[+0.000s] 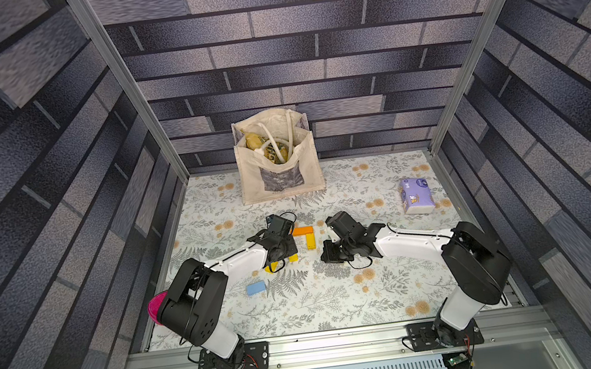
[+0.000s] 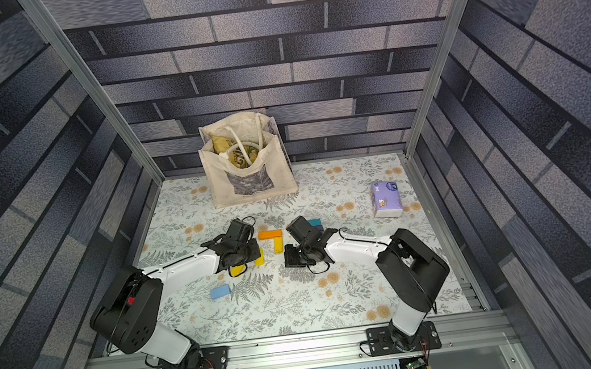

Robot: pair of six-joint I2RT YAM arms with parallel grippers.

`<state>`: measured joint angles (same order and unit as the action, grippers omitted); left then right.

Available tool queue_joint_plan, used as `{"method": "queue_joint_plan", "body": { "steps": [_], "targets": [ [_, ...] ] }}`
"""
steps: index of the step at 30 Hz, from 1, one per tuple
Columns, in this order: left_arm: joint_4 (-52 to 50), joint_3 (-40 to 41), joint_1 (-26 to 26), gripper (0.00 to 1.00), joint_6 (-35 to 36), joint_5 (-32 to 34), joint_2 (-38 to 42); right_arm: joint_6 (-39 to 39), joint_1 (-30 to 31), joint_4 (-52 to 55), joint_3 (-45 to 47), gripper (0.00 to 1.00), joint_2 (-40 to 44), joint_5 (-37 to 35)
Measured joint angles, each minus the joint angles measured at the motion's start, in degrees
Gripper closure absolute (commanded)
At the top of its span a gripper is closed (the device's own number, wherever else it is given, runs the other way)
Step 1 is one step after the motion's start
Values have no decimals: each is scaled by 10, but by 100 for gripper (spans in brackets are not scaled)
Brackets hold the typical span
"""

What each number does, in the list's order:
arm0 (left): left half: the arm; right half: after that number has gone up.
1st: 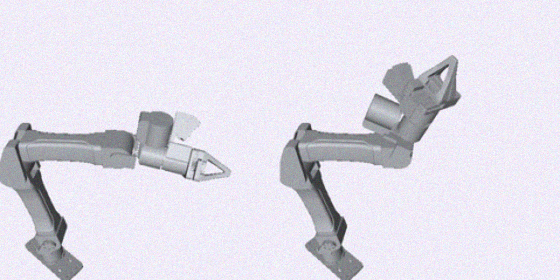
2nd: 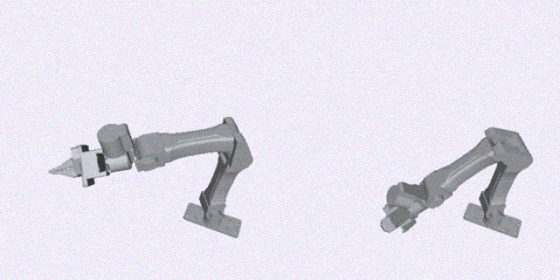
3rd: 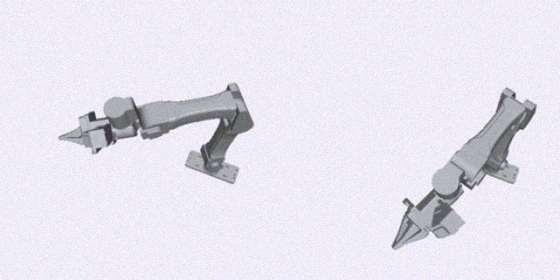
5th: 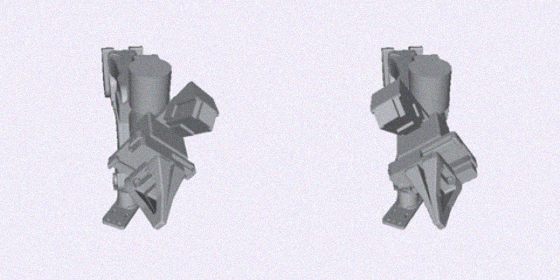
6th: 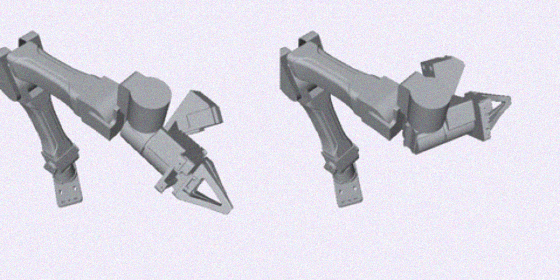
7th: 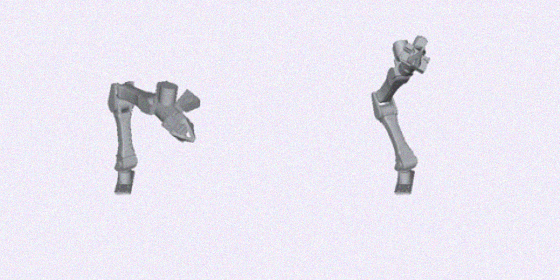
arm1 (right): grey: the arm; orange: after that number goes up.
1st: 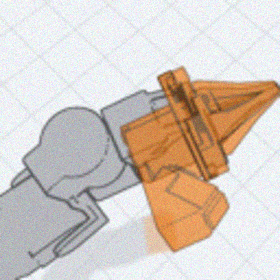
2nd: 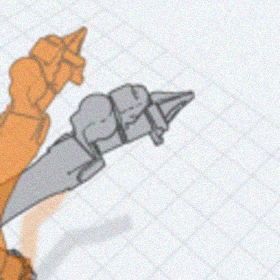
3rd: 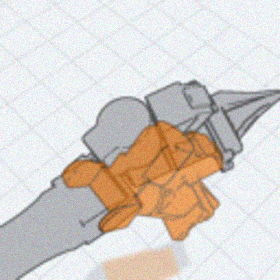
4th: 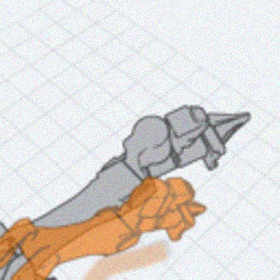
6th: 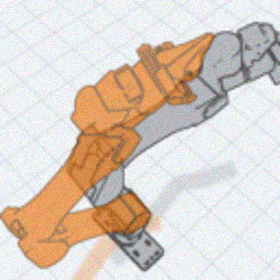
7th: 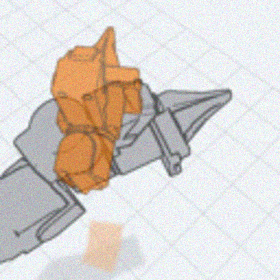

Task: Assemble the letter p with building blocks
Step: Place the building block at the center of the board, then assemble the building block at the center of the board.

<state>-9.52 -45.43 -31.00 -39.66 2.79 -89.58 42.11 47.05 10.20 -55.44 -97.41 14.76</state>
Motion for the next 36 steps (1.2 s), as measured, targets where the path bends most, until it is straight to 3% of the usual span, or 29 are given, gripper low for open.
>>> {"method": "queue_joint_plan", "body": {
  "steps": [3,10,36],
  "targets": [
    [10,20,3,84,-5,0,7,10,6,-7,-20,100,-37,19],
    [28,45,7,100,-19,-11,26,21,24,-4,-78,100,-81,41],
    [103,73,17,100,-61,-45,4,22,30,100,-212,100,-205,83]
  ]
}}
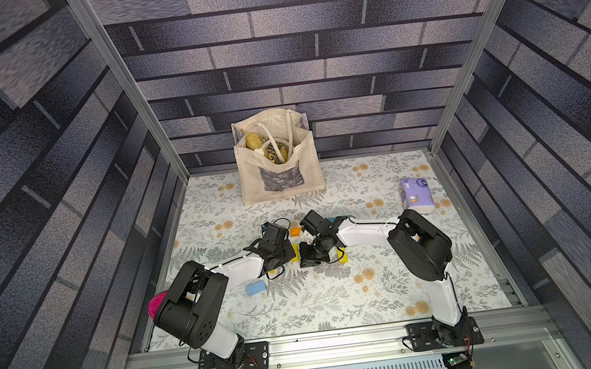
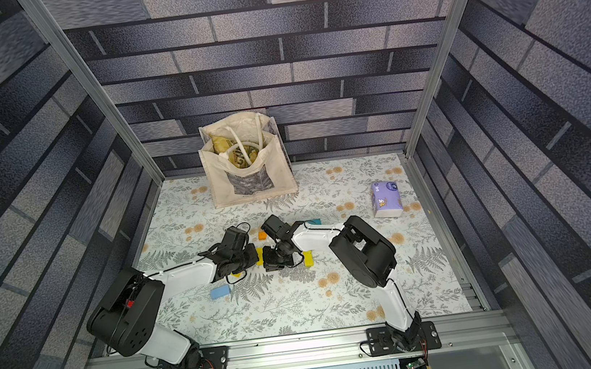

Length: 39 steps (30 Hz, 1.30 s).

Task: Assemble the letter p with building blocks
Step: Assemble the building block at the center of the board.

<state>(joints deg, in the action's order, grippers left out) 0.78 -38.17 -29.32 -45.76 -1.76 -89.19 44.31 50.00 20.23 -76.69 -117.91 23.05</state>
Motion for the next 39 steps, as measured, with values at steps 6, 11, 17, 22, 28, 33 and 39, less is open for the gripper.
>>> {"method": "queue_joint_plan", "body": {
  "steps": [6,11,17,22,28,33,39],
  "targets": [
    [12,0,7,100,-9,-11,-5,-6,0,20,-24,100,-12,-2],
    [15,1,9,100,-13,-13,-6,-6,0,35,-35,100,-14,-21],
    [21,3,15,100,-22,-22,-6,-6,0,36,-50,100,-24,-23],
    [55,14,32,100,-38,-45,-10,2,-6,33,-50,100,-25,-17],
    [104,29,47,100,-62,-76,-19,23,-14,4,-39,100,-26,-3],
    [119,33,50,100,-75,-84,-22,40,-25,-31,-24,100,-26,12],
    [120,33,51,100,-75,-85,-23,52,-32,-57,-13,100,-26,19]
  ]
}}
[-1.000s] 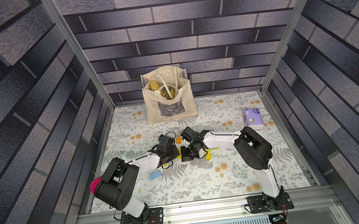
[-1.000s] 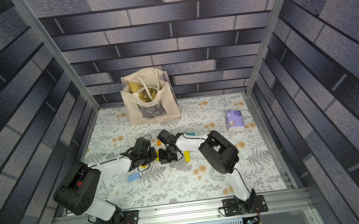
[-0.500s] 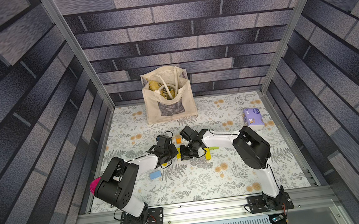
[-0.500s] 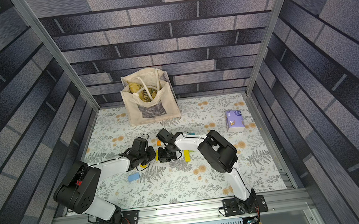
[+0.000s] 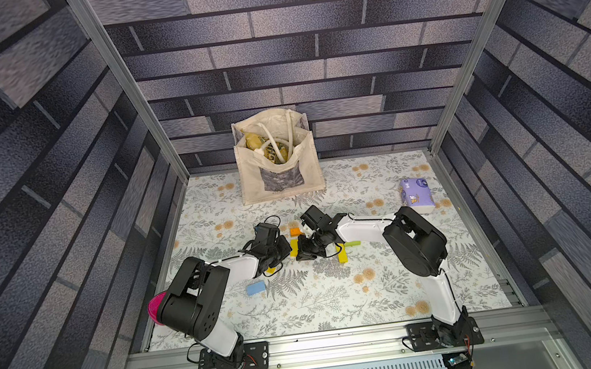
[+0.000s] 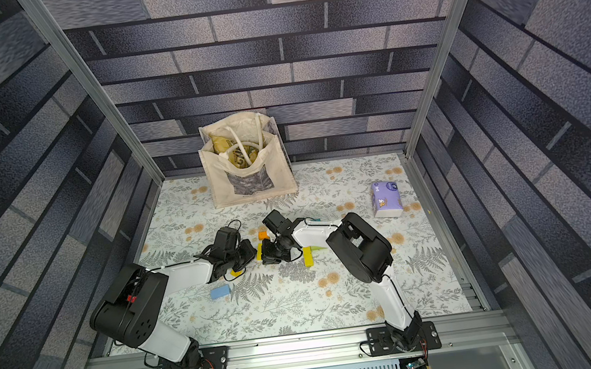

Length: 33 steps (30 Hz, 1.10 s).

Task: Assemble the letter p with building blocks
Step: Assemble the building block at the center of the board.

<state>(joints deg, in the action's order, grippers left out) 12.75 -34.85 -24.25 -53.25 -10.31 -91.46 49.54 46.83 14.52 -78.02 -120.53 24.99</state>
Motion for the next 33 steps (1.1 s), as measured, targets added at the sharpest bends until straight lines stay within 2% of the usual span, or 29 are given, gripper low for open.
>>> {"method": "queue_joint_plan", "body": {
  "steps": [33],
  "targets": [
    [21,-2,8,100,0,-5,-13,7,-7,-15,3,100,0,-7]
  ]
}}
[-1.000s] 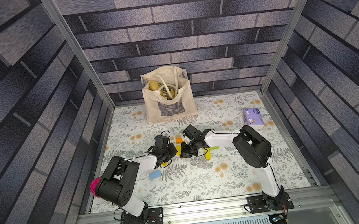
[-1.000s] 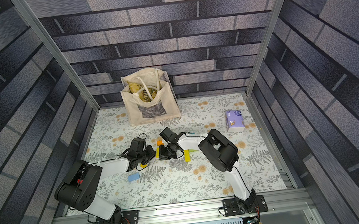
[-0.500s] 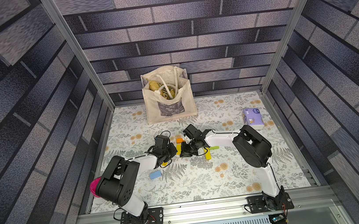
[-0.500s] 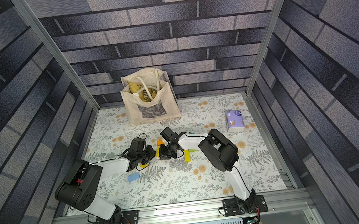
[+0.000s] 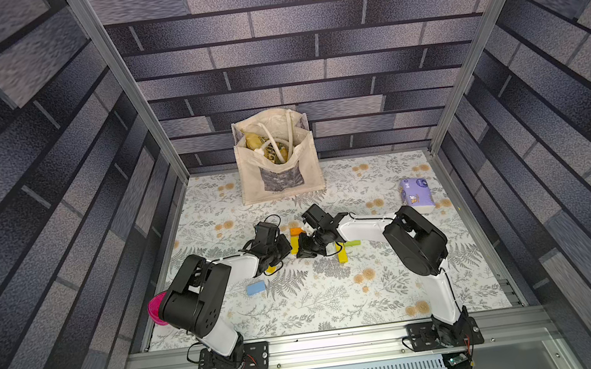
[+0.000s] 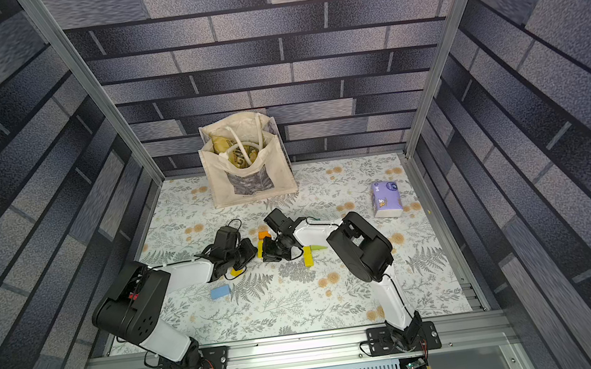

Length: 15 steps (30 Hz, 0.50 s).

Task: Assemble the letter p with building blocks
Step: Assemble the building block at the center of the board.

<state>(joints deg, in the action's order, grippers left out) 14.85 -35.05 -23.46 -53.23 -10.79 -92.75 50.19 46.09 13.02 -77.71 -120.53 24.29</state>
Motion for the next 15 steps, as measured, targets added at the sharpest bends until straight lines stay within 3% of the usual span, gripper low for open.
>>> {"method": "queue_joint_plan", "body": {
  "steps": [15],
  "targets": [
    [3,0,7,100,0,-11,-2,3,-4,-1,0,100,0,0]
  ]
}}
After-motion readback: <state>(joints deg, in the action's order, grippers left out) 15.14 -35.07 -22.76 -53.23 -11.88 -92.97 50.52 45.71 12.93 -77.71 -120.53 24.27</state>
